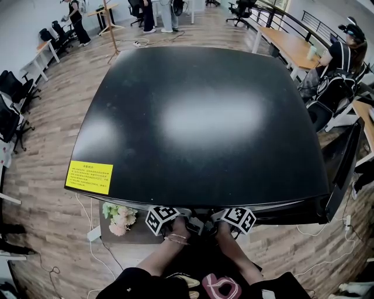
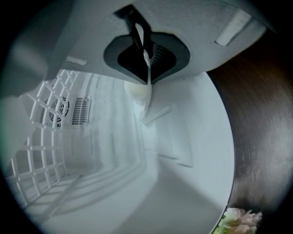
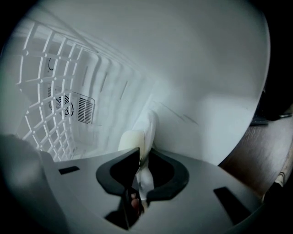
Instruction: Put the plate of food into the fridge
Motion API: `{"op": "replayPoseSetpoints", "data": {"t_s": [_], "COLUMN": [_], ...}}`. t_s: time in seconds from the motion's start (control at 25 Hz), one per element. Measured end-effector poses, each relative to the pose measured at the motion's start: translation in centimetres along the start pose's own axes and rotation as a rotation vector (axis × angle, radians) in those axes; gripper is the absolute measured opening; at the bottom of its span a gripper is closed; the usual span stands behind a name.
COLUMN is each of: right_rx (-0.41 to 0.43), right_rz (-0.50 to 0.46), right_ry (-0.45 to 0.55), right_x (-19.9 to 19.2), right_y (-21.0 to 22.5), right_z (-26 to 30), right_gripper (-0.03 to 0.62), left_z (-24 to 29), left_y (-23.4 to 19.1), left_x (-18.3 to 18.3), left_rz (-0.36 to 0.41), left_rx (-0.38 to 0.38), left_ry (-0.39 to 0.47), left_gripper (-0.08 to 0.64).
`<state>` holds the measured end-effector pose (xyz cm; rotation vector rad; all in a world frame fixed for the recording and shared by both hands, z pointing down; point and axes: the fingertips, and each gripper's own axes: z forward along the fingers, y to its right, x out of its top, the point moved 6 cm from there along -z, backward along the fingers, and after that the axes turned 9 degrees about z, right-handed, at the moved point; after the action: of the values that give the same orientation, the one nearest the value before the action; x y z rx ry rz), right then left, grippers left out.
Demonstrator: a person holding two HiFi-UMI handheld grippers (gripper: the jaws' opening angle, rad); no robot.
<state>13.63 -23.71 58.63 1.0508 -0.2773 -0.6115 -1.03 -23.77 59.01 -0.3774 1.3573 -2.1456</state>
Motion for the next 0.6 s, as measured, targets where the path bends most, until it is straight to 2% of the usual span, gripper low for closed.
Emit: {"op": "replayPoseSetpoints", "data": {"t_s": [0.2,0.6], "right_rx": [-0.021,-0.028], "right_rz": [-0.032,-0.049], "right_ry": [-0.028,0.012], "right_x": [-0.1,-0.8], "right_y": [-0.2,0.1], "right_z": [-0.2,-1.6], "right_gripper": [0.078,0.072], "left_z": [0.1,0.2], "left_y": [0.2,-0.3], "left_x": [0.1,0.2], "left_rz": [0.011,0.033], "left_rx": [0.011,0.027], "left_ry": [0.017,0.025], "left_gripper": [0.021,0.023]}}
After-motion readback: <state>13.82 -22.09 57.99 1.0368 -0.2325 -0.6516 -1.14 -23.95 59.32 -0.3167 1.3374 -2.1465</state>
